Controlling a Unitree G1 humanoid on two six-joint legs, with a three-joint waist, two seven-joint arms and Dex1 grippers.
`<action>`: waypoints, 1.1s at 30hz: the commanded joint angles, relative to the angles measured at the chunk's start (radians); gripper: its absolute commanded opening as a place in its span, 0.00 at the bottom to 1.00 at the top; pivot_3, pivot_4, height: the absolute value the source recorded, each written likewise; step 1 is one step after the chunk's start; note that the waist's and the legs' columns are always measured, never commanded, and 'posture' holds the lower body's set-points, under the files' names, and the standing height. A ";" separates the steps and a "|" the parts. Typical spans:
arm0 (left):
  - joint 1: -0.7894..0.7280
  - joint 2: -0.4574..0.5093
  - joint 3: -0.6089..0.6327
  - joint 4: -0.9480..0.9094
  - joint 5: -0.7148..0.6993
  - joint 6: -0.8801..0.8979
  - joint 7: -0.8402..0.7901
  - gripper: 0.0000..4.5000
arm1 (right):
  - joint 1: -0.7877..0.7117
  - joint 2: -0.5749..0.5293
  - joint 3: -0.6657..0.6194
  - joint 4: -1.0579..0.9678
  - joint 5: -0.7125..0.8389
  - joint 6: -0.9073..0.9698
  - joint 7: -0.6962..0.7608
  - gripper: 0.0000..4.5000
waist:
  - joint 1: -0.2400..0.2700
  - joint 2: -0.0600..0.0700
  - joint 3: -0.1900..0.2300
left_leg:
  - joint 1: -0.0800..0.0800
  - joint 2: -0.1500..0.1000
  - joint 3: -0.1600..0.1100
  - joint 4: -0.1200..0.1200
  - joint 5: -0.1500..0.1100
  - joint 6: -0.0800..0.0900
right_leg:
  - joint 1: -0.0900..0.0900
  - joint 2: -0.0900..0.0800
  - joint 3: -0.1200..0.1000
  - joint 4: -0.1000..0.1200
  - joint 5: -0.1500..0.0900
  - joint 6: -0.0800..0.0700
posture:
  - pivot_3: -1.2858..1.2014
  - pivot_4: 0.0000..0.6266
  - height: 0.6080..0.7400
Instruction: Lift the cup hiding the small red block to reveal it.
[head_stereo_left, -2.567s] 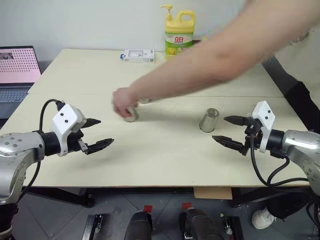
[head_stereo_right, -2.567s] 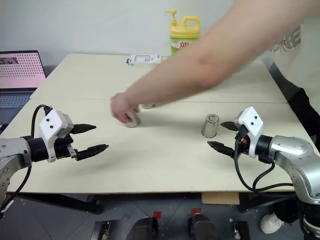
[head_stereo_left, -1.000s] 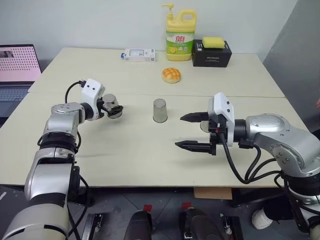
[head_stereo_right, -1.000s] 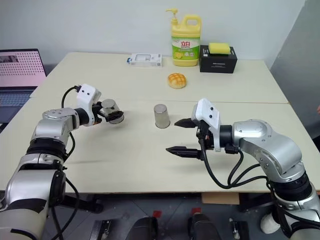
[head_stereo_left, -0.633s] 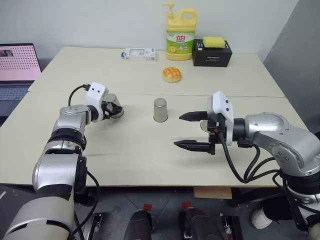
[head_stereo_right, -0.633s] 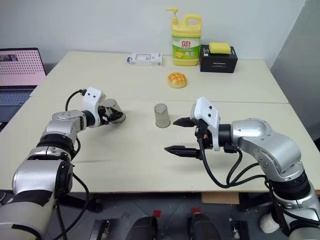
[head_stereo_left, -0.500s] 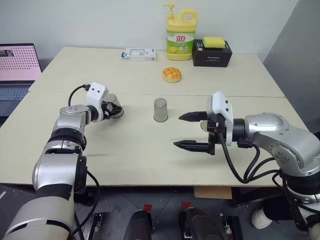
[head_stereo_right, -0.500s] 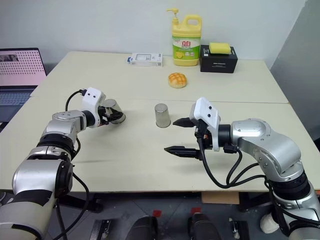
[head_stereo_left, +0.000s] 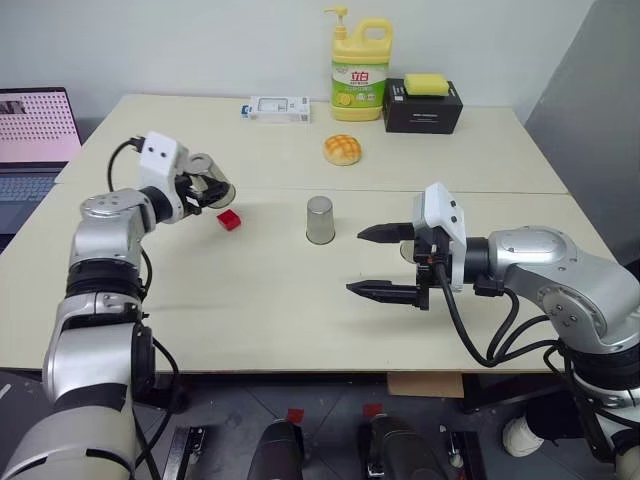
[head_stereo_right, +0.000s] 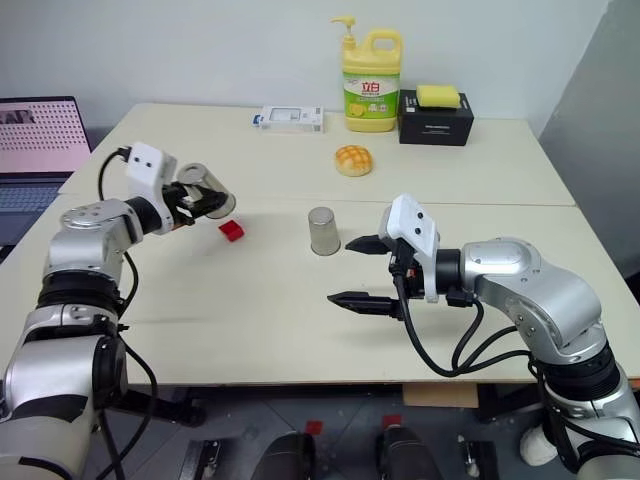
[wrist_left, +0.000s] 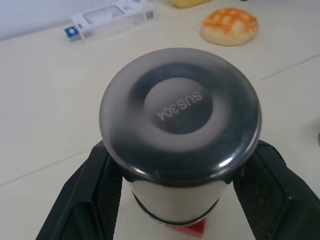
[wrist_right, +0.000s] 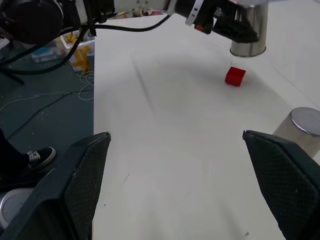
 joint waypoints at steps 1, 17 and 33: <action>0.035 0.027 0.069 -0.041 -0.010 0.030 0.120 0.62 | -0.007 0.006 -0.015 -0.012 0.007 -0.017 0.005 1.00 | 0.002 0.000 0.000 | 0.000 0.000 0.000 0.000 0.000 0.000 | 0.000 0.000 0.000 0.000 0.000 0.000 | 0.52 0.24 1.00; 0.025 0.010 0.115 0.241 -0.017 -0.056 0.226 0.91 | -0.009 0.020 -0.009 0.002 -0.005 -0.024 0.021 1.00 | 0.005 0.000 0.000 | 0.000 -0.001 0.000 0.001 0.000 0.000 | 0.000 -0.001 -0.001 0.000 0.001 0.001 | 0.52 0.24 1.00; 0.291 0.144 0.146 -0.462 -0.113 0.130 0.078 1.00 | 0.019 0.017 -0.076 -0.007 0.012 -0.030 -0.009 1.00 | -0.001 0.000 0.000 | 0.000 0.001 -0.001 0.000 0.000 0.000 | 0.000 -0.002 0.001 0.000 0.002 -0.001 | 0.52 0.24 1.00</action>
